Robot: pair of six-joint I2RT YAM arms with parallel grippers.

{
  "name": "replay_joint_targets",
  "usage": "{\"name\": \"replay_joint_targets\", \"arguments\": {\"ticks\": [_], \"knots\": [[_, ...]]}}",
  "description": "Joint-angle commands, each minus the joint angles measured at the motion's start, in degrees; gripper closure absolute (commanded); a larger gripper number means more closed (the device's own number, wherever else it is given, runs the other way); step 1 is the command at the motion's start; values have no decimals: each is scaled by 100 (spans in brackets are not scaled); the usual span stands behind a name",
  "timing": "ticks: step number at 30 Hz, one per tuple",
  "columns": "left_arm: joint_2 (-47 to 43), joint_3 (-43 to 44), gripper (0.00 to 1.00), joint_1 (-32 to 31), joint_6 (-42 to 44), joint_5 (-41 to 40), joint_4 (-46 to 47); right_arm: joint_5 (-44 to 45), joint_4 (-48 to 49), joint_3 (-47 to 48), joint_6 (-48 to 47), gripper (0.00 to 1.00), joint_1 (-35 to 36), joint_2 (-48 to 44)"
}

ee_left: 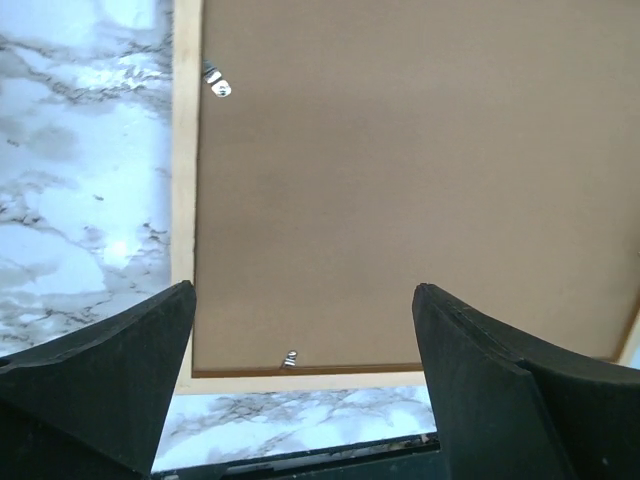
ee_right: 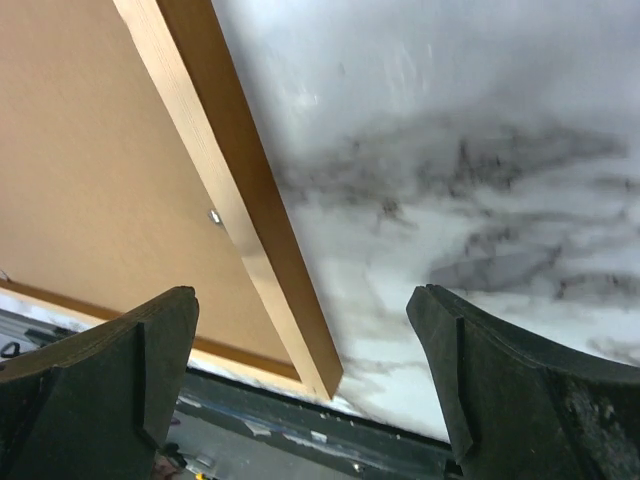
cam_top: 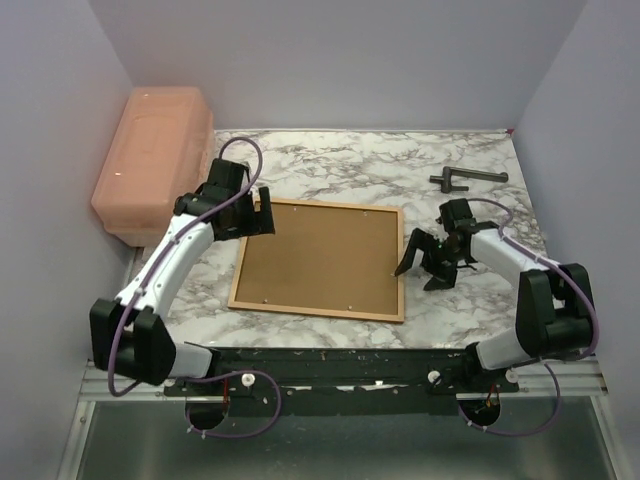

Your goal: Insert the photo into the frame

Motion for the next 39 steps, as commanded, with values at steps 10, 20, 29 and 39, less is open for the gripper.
{"name": "replay_joint_targets", "arguments": {"ticks": [10, 20, 29, 39], "knots": [[-3034, -1990, 2, -612, -526, 2335, 1528, -420, -668, -854, 146, 0, 567, -935], [-3312, -2371, 2, -2442, -869, 1312, 2113, -223, -384, -984, 550, 29, 1047, -885], [-2949, -1894, 2, -3461, -669, -469, 1709, 139, -109, -938, 630, 53, 1203, -436], [-2493, -1766, 1, -4276, -124, -1384, 1532, 60, -382, -684, 443, 100, 1241, -507]]}}
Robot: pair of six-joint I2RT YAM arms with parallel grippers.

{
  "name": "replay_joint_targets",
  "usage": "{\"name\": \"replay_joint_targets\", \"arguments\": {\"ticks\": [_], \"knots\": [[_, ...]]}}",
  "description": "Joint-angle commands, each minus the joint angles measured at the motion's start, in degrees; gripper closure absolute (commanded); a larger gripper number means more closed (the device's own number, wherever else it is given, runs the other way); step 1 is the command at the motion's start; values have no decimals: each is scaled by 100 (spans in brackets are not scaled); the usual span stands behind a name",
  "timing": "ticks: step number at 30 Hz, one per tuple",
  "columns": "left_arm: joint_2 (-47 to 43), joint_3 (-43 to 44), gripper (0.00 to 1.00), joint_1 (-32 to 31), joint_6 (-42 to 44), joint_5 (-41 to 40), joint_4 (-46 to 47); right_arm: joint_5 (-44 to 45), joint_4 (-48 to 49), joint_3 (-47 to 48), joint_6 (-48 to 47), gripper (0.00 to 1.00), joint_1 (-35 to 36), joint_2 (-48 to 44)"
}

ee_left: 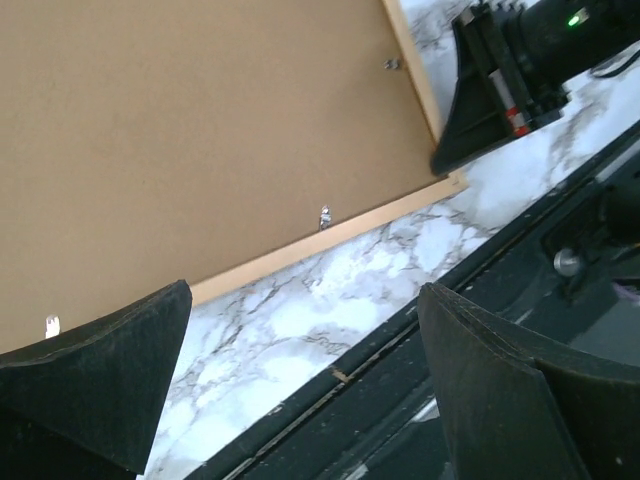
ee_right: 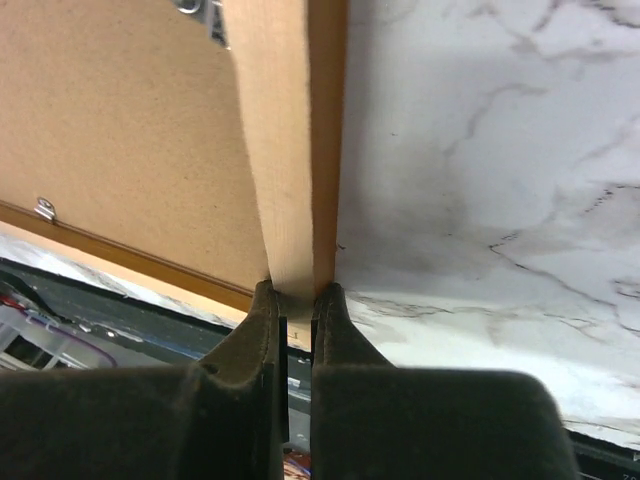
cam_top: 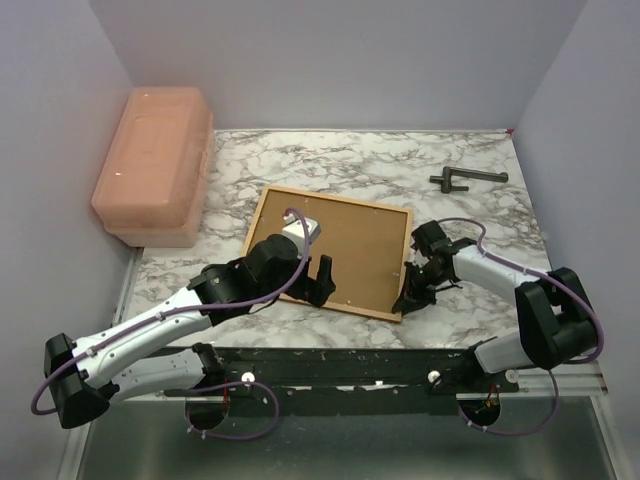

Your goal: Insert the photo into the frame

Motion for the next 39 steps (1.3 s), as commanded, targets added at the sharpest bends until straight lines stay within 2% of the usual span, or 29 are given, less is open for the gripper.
{"name": "replay_joint_targets", "arguments": {"ticks": [1, 7, 21, 32, 39], "knots": [[344, 239, 1, -379, 506, -741, -175, 166, -223, 250, 66, 100, -21, -69], [950, 569, 2, -1005, 1194, -1230, -313, 67, -898, 809, -59, 100, -21, -353], [2690, 1045, 2, -2318, 2495, -3084, -511, -460, -2140, 2099, -182, 100, -23, -832], [3614, 1223, 11, -2447, 2308, -4788, -537, -955, -2475, 2509, -200, 100, -18, -985], [3778, 1067, 28, -2347, 2500, -5430, -122, -972, -2675, 2650, -339, 100, -21, -954]]}}
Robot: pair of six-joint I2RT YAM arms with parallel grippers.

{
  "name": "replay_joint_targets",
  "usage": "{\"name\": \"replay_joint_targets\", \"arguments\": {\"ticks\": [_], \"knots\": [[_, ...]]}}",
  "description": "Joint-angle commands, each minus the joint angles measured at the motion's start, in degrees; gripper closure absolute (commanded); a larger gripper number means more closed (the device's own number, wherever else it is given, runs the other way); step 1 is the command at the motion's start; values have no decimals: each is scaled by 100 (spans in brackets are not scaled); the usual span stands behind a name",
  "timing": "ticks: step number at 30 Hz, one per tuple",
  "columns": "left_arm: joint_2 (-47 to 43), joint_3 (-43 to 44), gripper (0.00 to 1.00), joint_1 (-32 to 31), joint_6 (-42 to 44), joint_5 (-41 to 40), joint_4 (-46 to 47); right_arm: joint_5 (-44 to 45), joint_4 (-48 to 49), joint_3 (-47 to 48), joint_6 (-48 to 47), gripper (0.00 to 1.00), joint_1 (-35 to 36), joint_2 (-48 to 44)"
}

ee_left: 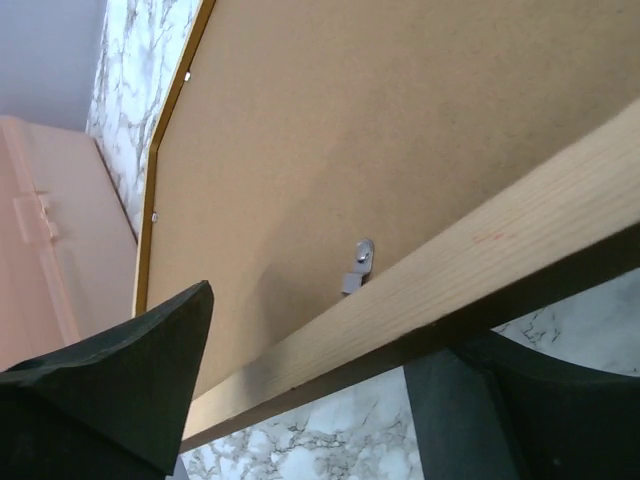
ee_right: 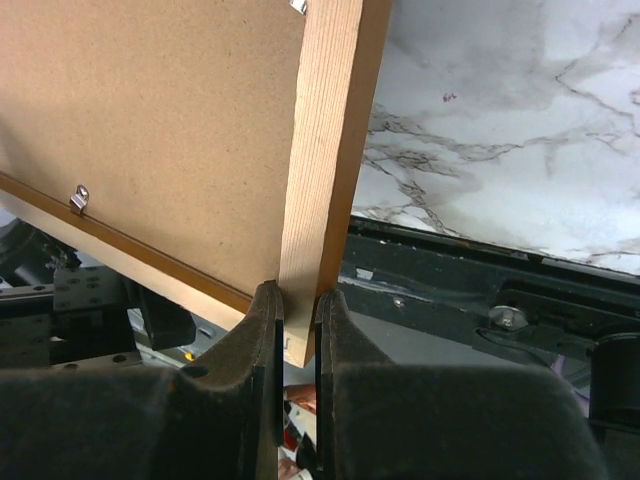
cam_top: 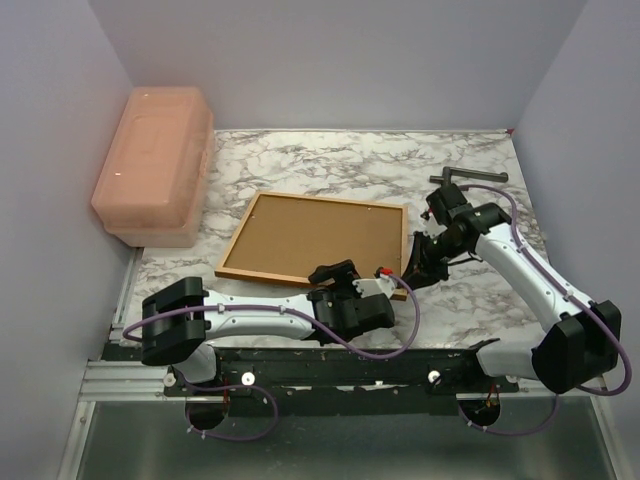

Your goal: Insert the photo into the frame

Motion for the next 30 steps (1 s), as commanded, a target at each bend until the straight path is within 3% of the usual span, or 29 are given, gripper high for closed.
{"name": "replay_joint_targets", "arguments": {"ticks": [1, 4, 6, 10, 21, 26, 30], "knots": [[132, -19, 32, 94, 133, -813, 288, -665, 31, 355, -271, 100, 6, -197], [76, -31, 41, 114, 251, -870, 374, -646, 40, 336, -295, 99, 6, -197], [-14, -36, 50, 115, 302, -857, 402, -633, 78, 344, -278, 92, 6, -198], [-238, -58, 69, 115, 379, -875, 389, -572, 214, 496, -193, 61, 8, -297], [-1141, 303, 77, 30, 769, -840, -187, 444, 439, 1731, -430, 2, 8, -633], [-1722, 537, 80, 2, 837, -539, -495, 498, 913, 2084, -727, 0, 4, -838], [-2137, 639, 88, -7, 861, -328, -758, 332, 1421, 2168, -1084, 0, 3, -1034]]}}
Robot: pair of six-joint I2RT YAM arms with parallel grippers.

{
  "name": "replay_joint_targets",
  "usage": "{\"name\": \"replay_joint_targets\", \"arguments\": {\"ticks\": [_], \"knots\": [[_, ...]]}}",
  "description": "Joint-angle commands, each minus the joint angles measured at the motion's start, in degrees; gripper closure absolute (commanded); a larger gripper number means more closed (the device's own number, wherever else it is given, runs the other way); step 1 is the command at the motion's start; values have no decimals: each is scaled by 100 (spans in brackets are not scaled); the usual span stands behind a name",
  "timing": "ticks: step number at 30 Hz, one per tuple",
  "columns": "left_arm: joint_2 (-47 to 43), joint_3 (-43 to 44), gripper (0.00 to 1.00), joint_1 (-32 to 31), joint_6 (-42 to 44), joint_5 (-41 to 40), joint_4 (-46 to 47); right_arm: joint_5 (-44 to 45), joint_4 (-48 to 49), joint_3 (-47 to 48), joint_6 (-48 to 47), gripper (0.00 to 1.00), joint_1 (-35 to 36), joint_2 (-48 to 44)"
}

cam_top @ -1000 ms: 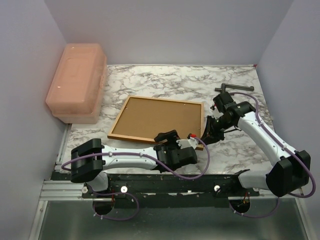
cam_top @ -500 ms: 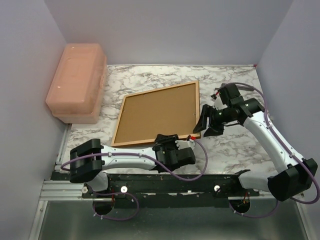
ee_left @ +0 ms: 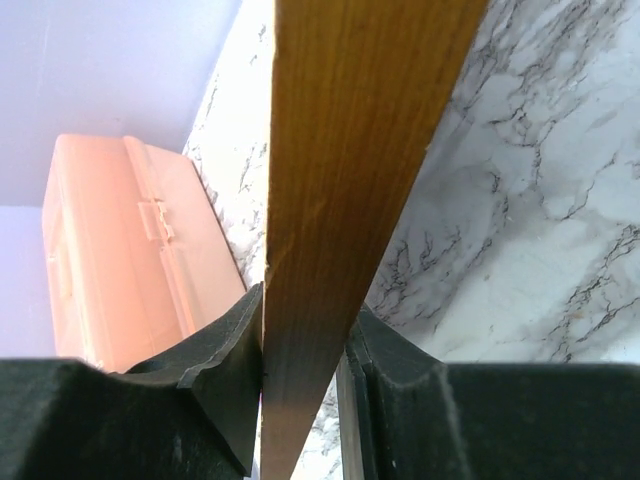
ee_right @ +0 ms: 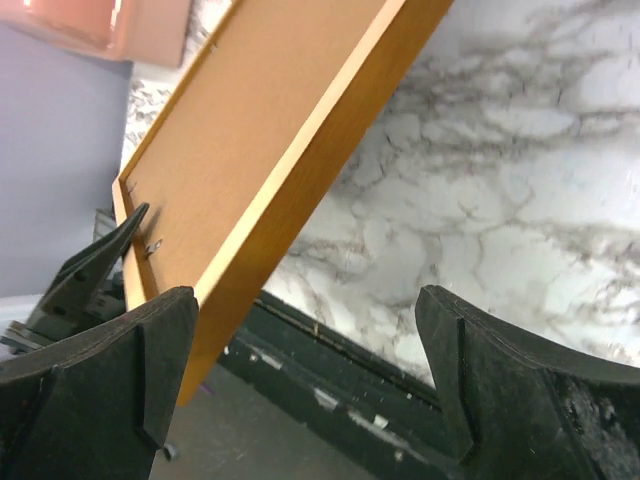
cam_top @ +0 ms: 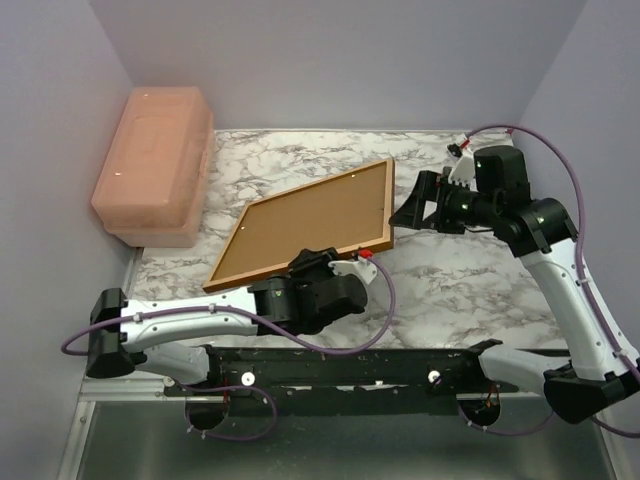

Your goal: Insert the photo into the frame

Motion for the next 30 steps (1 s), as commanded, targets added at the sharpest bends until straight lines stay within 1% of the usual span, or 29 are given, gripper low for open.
{"name": "replay_joint_targets", "arguments": {"ticks": [1, 3, 6, 10, 13, 17, 20, 23, 26, 30], "knots": [[-654, 350, 88, -36, -165, 250, -121, -46, 815, 180, -608, 0, 32, -253], [-845, 343, 88, -38, -162, 417, -204, -126, 1305, 50, -796, 0, 32, -496], [-1121, 306, 88, -50, -207, 635, -292, -430, 2251, -447, -1346, 0, 32, -1061], [-1349, 311, 88, -45, -340, 822, -431, -1024, 3929, -1437, -1894, 0, 26, -1921], [-1430, 363, 88, -45, -373, 1039, -532, -1684, 4658, -1933, -2440, 0, 31, -2309], [-1454, 434, 88, -48, -537, 1334, -628, -2993, 4972, -2189, -3507, 0, 33, -2351], [-1445, 482, 88, -45, -582, 1495, -707, -4066, 4629, -2091, -4598, 0, 32, -2140], [-1462, 504, 88, -50, -601, 1640, -712, -4465, 4562, -2064, -5247, 0, 31, -1978], [-1471, 551, 88, -53, -592, 1842, -729, -4742, 4817, -2121, -5491, 0, 32, -1809], [-1445, 614, 88, -60, -592, 1992, -782, -5249, 4755, -1946, -5897, 0, 32, -1372]]}}
